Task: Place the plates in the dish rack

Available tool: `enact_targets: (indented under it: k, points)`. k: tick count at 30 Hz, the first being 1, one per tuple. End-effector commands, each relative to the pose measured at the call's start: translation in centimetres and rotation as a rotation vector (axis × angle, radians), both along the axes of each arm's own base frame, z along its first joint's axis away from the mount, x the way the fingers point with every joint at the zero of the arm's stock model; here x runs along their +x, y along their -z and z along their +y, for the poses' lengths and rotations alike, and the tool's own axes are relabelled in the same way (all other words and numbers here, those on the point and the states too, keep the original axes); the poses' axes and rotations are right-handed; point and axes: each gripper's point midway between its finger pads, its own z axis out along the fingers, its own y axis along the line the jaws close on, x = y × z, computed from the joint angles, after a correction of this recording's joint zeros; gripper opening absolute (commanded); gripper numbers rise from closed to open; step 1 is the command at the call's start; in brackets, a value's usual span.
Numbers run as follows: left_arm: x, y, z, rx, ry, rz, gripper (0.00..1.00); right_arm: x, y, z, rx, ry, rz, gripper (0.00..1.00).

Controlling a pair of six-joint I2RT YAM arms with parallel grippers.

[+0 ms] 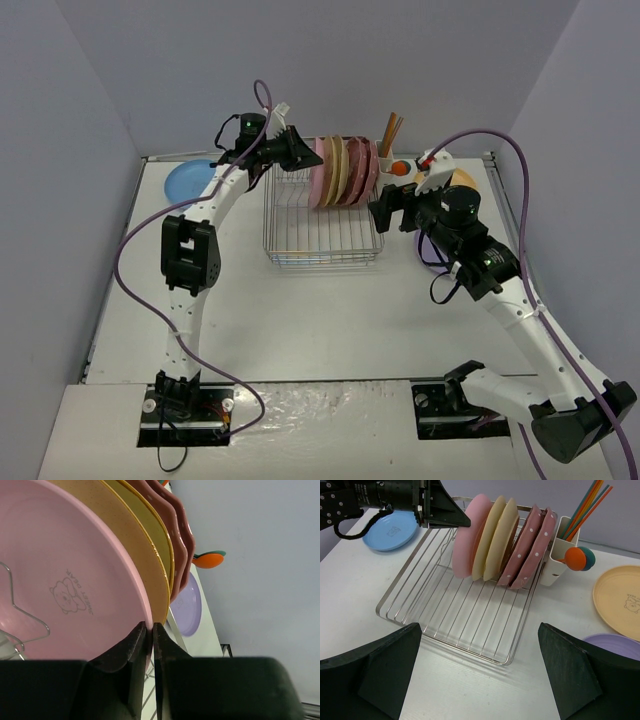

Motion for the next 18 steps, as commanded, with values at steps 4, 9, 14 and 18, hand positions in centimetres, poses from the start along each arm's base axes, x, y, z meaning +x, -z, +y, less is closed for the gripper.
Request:
enact_targets:
  k: [4,9,14,18]
  points:
    - [0.9,-5.0,1.1,-0.002,-0.03,-0.161,0.31,0.4,-1.8,-0.3,0.024,0.014,-0.064,1.0]
    - [0.6,-6.3,1.6,0.023,-0.05,-0.189,0.44,0.3,-1.9,-0.3,0.025,0.01,-0.065,1.0]
    - [-0.7,-8.6,2.8,0.078,-0.075,-0.23,0.55,0.2,-2.3,-0.3,0.029,0.01,-0.072,1.0]
    - [-1.6,-8.9,6.3,0.263,-0.162,-0.264,0.62,0.0,-2.6,-0.4,0.033,0.009,-0.08,1.0]
